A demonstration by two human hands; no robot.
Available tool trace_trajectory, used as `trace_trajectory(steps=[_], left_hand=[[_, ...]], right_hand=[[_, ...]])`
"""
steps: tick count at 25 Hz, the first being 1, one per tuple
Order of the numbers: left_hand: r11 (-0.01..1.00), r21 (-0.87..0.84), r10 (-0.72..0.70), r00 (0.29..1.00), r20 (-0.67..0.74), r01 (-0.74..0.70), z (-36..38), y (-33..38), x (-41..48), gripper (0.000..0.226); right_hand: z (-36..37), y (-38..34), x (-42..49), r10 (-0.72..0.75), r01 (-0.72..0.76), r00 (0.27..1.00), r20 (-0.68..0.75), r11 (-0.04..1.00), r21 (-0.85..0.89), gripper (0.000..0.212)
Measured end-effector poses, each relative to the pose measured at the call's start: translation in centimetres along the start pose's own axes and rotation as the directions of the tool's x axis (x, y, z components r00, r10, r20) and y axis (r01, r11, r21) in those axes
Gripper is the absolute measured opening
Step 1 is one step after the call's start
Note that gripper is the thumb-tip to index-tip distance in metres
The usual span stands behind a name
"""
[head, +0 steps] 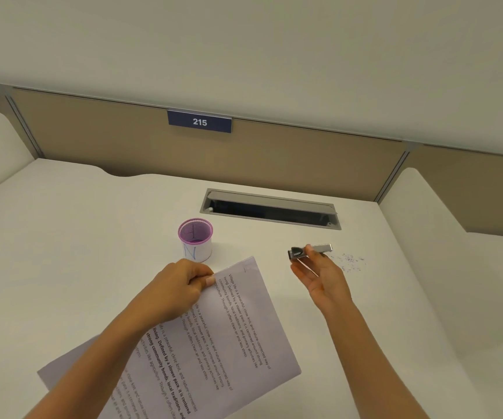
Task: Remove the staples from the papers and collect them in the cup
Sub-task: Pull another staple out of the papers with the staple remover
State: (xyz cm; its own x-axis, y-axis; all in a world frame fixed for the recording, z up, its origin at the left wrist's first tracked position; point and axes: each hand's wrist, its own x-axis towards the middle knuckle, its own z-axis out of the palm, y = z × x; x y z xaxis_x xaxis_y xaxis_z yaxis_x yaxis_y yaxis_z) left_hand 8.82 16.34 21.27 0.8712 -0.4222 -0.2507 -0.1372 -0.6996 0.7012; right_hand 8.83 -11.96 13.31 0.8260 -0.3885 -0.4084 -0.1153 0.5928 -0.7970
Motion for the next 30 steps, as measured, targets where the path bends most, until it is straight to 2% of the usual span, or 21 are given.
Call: trace_trajectory(steps=[3, 5, 7, 9, 12, 14, 19, 25, 28, 30], left_hand=[[0.999, -0.022, -0.038, 0.999, -0.012, 0.038, -0.5, -0.5, 0.7, 0.023], [0.998, -0.03, -0.063, 0.998, -0.006, 0.062, -0.8, -0.8, 1.3, 0.024], [0.995, -0.035, -0.096, 0.995, 0.003, 0.096, -0.9, -1.2, 1.9, 0.025], [0.992, -0.031, -0.124, 0.992, -0.002, 0.124, -1.0, -1.8, 2.6, 0.028], [0.987, -0.043, -0.158, 0.987, -0.019, 0.157, -1.1, -2.8, 3.5, 0.033], [0.982, -0.046, -0.183, 0.983, -0.02, 0.182, -0.9, -3.3, 4.1, 0.037], [0.967, -0.079, -0.243, 0.97, 0.007, 0.243, -0.8, -4.2, 5.0, 0.029], [0.958, -0.091, -0.271, 0.963, 0.012, 0.271, -0.8, -5.0, 5.6, 0.028], [0.958, -0.093, -0.272, 0.962, 0.014, 0.272, -0.8, -5.0, 5.7, 0.028], [0.961, -0.09, -0.261, 0.965, 0.012, 0.261, -0.8, -4.8, 5.7, 0.028]], right_hand=[[0.3, 0.1, 4.4, -0.024, -0.01, 0.995, -0.1, 0.944, -0.331, 0.041], [0.8, 0.2, 7.2, -0.094, -0.002, 0.986, -0.136, 0.813, -0.582, 0.052], [1.1, 0.6, 9.8, -0.209, 0.061, 0.975, -0.072, 0.567, -0.822, 0.052], [1.6, 1.2, 12.2, -0.258, 0.121, 0.965, 0.041, 0.303, -0.945, 0.048], [2.8, 2.4, 15.2, -0.234, 0.124, 0.965, 0.118, 0.013, -0.992, 0.04], [3.6, 3.3, 16.9, -0.206, 0.137, 0.966, 0.158, -0.111, -0.984, 0.036], [4.2, 5.7, 19.4, -0.266, 0.194, 0.933, 0.242, -0.196, -0.961, 0.033], [3.0, 7.0, 20.1, -0.34, 0.255, 0.893, 0.295, -0.158, -0.954, 0.031], [2.6, 7.2, 20.1, -0.315, 0.28, 0.894, 0.319, -0.165, -0.946, 0.034], [2.8, 6.7, 19.6, -0.281, 0.28, 0.909, 0.307, -0.131, -0.951, 0.04]])
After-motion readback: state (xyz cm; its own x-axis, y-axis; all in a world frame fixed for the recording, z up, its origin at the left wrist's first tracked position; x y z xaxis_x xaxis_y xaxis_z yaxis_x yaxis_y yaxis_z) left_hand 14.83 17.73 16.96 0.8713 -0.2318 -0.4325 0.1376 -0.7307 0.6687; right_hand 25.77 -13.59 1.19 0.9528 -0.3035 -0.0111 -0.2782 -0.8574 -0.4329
